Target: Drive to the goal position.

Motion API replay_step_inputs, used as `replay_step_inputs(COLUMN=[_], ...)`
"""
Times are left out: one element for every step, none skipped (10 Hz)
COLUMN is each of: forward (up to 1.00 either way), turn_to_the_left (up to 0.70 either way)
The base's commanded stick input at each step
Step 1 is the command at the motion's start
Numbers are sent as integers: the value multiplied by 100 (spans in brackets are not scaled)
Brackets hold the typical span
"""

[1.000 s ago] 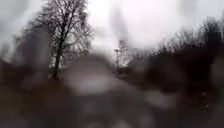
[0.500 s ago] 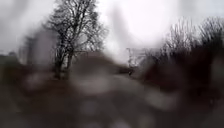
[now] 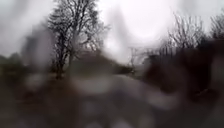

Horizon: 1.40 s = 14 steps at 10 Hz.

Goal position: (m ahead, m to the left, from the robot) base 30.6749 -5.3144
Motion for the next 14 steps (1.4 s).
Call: replay_step_inputs(forward=[85,85,85,85,85,85,85,85,85,85,85,85,85,85], turn_to_the_left=[0,0,0,0,0,0,0,0,0,0,0,0,0,0])
